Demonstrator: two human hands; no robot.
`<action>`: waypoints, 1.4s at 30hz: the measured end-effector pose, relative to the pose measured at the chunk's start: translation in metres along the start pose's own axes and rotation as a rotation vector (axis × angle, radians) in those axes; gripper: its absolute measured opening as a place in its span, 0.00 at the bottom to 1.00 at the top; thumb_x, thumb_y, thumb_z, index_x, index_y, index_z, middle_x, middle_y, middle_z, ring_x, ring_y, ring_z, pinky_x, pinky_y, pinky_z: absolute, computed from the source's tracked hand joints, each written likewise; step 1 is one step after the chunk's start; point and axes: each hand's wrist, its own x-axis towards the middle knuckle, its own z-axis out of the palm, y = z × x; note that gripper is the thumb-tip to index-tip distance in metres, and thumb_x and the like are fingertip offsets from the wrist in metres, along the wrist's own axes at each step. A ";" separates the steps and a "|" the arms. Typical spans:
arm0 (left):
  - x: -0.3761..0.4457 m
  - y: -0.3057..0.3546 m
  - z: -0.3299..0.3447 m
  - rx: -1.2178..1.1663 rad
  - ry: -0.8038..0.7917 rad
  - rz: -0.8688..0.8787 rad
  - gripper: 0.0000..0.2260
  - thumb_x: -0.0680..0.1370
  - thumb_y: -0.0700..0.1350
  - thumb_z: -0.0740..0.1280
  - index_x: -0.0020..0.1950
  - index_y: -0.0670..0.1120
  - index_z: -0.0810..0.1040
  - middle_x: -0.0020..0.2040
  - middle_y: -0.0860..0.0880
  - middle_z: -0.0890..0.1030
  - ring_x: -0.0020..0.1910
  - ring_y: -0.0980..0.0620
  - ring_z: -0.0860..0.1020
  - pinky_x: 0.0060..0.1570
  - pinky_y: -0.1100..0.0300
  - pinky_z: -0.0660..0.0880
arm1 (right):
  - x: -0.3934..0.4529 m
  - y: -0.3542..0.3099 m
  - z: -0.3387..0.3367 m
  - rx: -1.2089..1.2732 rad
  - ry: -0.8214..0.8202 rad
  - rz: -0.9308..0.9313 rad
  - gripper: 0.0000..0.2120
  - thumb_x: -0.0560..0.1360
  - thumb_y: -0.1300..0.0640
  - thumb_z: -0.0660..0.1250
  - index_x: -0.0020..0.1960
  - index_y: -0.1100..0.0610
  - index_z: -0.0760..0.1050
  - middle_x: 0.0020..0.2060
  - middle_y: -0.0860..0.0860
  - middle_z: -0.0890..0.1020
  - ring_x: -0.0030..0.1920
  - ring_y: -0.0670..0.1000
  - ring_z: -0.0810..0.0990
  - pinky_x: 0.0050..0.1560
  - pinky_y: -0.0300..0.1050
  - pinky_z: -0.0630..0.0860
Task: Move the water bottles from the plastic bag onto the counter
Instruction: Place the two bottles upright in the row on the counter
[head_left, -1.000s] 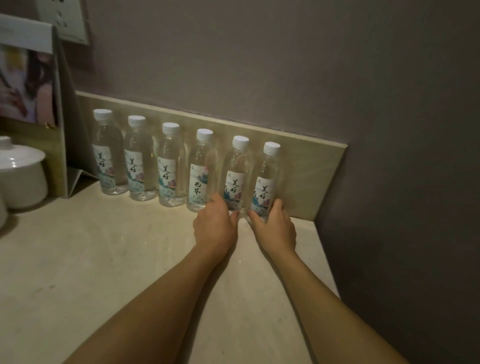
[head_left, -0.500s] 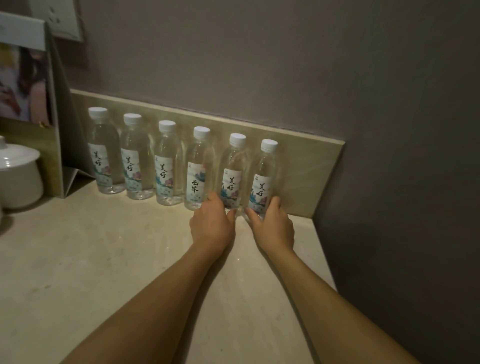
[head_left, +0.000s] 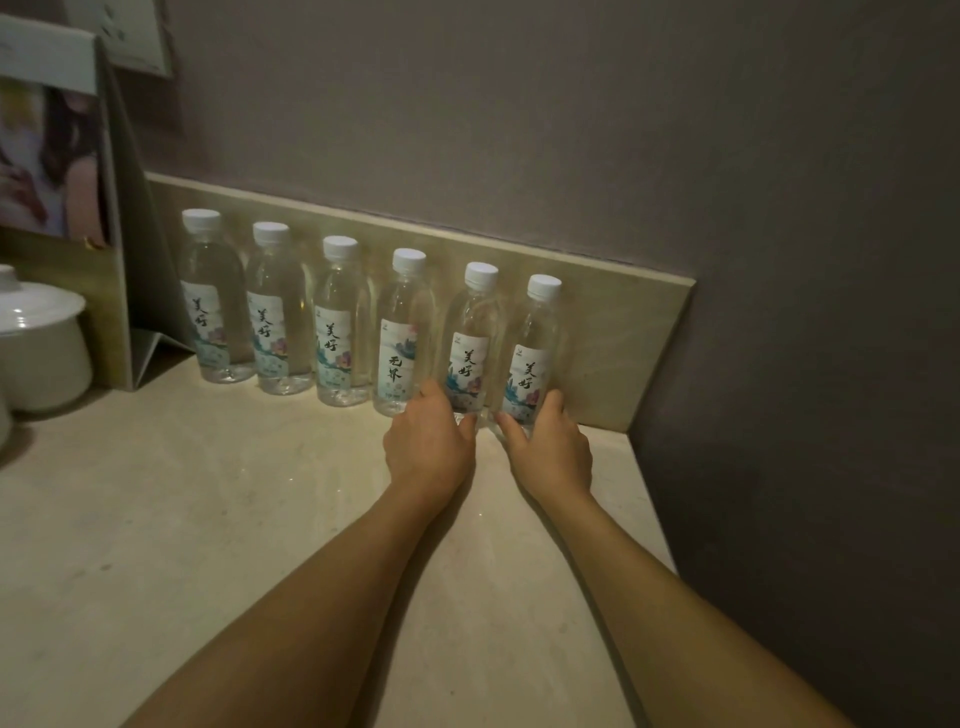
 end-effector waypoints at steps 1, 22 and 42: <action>0.000 0.000 0.000 -0.002 -0.001 0.000 0.19 0.77 0.53 0.68 0.61 0.43 0.70 0.56 0.43 0.81 0.55 0.41 0.80 0.51 0.48 0.76 | 0.000 0.000 0.000 0.001 0.000 -0.001 0.21 0.76 0.39 0.64 0.57 0.53 0.64 0.60 0.54 0.78 0.56 0.60 0.79 0.48 0.53 0.78; 0.000 0.000 0.000 0.028 -0.015 0.006 0.18 0.78 0.53 0.68 0.61 0.43 0.70 0.56 0.43 0.81 0.55 0.41 0.80 0.50 0.49 0.76 | 0.001 0.001 0.001 0.024 -0.008 -0.003 0.21 0.76 0.40 0.64 0.57 0.54 0.64 0.60 0.54 0.77 0.56 0.59 0.78 0.45 0.50 0.75; -0.008 -0.005 -0.015 -0.144 -0.051 -0.013 0.21 0.76 0.50 0.70 0.65 0.43 0.71 0.59 0.42 0.80 0.58 0.40 0.78 0.54 0.50 0.75 | -0.004 -0.006 -0.004 0.044 -0.030 0.038 0.25 0.75 0.38 0.66 0.62 0.54 0.65 0.61 0.53 0.77 0.57 0.58 0.78 0.50 0.53 0.78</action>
